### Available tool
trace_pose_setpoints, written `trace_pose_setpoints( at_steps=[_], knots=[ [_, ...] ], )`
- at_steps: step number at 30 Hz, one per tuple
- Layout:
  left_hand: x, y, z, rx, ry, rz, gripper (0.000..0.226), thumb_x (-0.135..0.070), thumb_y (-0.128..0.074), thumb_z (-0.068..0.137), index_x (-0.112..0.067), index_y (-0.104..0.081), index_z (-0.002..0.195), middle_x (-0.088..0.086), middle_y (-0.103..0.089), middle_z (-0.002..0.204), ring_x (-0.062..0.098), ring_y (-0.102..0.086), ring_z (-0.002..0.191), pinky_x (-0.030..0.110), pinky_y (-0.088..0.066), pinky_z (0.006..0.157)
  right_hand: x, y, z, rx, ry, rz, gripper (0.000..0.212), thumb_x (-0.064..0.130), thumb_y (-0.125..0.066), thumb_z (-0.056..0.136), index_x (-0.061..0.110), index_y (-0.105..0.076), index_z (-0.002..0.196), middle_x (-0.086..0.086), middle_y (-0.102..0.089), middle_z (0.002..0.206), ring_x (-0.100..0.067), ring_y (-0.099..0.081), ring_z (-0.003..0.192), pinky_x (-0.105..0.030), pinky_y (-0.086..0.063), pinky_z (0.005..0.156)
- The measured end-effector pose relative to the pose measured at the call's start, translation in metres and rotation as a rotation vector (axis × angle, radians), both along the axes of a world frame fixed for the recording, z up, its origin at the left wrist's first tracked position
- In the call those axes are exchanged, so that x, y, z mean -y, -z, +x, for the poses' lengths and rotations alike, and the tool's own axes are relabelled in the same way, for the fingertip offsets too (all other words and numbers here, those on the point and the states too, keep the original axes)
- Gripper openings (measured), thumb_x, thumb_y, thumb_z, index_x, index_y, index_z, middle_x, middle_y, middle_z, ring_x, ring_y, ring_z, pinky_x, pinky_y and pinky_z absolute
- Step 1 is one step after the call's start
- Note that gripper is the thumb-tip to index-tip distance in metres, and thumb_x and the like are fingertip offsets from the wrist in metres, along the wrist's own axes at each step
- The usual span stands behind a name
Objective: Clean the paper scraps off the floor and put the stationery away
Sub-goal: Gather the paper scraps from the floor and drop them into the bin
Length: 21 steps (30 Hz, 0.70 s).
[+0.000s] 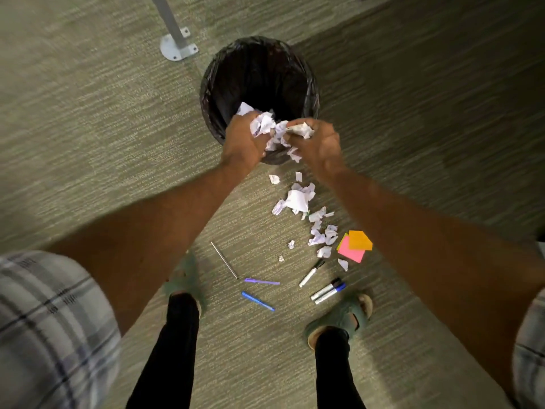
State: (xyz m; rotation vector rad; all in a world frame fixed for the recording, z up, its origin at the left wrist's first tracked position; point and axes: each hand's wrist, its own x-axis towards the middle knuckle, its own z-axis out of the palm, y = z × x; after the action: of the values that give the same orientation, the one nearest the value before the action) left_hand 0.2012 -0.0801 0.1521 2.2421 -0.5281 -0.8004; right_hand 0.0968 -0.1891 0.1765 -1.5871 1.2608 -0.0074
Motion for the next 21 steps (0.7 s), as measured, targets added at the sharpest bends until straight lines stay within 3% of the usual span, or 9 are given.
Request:
trace_pose_setpoints(
  at_steps=[3, 6, 8, 11, 14, 18, 21],
  knots=[
    [0.011, -0.004, 0.027, -0.028, -0.037, 0.016, 0.055, -0.037, -0.072, 0.089, -0.008, -0.057, 0.133, 0.017, -0.058, 0.13, 0.028, -0.057, 0.122, 0.034, -0.048, 0.102, 0.006, -0.004, 0.024, 0.02, 0.03, 0.01, 0.028, 0.019, -0.081, 0.082, 0.014, -0.074, 0.109, -0.014, -0.076, 0.103, -0.029, -0.073, 0.099, -0.046, -0.06, 0.088],
    [0.02, -0.006, 0.045, -0.179, -0.126, -0.035, 0.065, -0.042, -0.071, 0.089, -0.017, -0.047, 0.144, 0.012, -0.047, 0.142, 0.026, -0.053, 0.129, 0.043, -0.052, 0.103, 0.012, -0.004, 0.044, 0.053, 0.07, 0.077, 0.034, 0.018, -0.082, 0.08, 0.013, -0.071, 0.111, -0.012, -0.075, 0.105, -0.027, -0.073, 0.101, -0.044, -0.061, 0.088],
    [0.023, -0.009, 0.052, -0.302, -0.192, -0.101, 0.069, -0.045, -0.071, 0.089, -0.023, -0.043, 0.148, 0.007, -0.04, 0.148, 0.026, -0.053, 0.13, 0.047, -0.058, 0.094, 0.016, -0.005, 0.055, 0.039, 0.098, 0.119, 0.038, 0.017, -0.083, 0.079, 0.013, -0.069, 0.114, -0.01, -0.073, 0.105, -0.025, -0.073, 0.1, -0.04, -0.063, 0.083],
    [0.025, -0.014, 0.055, -0.39, -0.242, -0.134, 0.079, -0.052, -0.071, 0.086, -0.028, -0.035, 0.153, 0.003, -0.027, 0.158, 0.023, -0.05, 0.131, 0.036, -0.063, 0.075, 0.018, -0.005, 0.064, 0.056, 0.117, 0.18, 0.043, 0.011, -0.081, 0.078, 0.018, -0.065, 0.118, -0.011, -0.071, 0.108, -0.027, -0.073, 0.098, -0.042, -0.064, 0.08],
    [0.025, -0.017, 0.057, -0.427, -0.239, -0.147, 0.083, -0.058, -0.064, 0.089, -0.029, -0.028, 0.157, 0.002, -0.021, 0.164, 0.025, -0.043, 0.14, 0.031, -0.06, 0.068, 0.015, -0.006, 0.065, 0.096, 0.127, 0.222, 0.053, 0.005, -0.08, 0.076, 0.018, -0.061, 0.124, -0.006, -0.063, 0.116, -0.025, -0.069, 0.102, -0.041, -0.064, 0.08],
    [0.023, -0.021, 0.058, -0.476, -0.257, -0.15, 0.082, -0.063, -0.052, 0.093, -0.028, -0.02, 0.16, 0.004, -0.026, 0.165, 0.028, -0.043, 0.142, 0.044, -0.062, 0.084, 0.015, -0.009, 0.068, 0.095, 0.096, 0.226, 0.068, 0.005, -0.082, 0.077, 0.018, -0.052, 0.137, -0.01, -0.045, 0.143, -0.023, -0.061, 0.107, -0.04, -0.063, 0.085],
    [0.023, -0.024, 0.059, -0.452, -0.262, -0.137, 0.077, -0.066, -0.044, 0.095, -0.026, -0.024, 0.158, 0.007, -0.031, 0.163, 0.029, -0.044, 0.141, 0.05, -0.059, 0.091, 0.013, -0.011, 0.067, 0.099, 0.1, 0.213, 0.065, 0.006, -0.078, 0.081, 0.017, -0.052, 0.139, -0.011, -0.043, 0.148, -0.025, -0.066, 0.105, -0.044, -0.061, 0.089]
  ],
)
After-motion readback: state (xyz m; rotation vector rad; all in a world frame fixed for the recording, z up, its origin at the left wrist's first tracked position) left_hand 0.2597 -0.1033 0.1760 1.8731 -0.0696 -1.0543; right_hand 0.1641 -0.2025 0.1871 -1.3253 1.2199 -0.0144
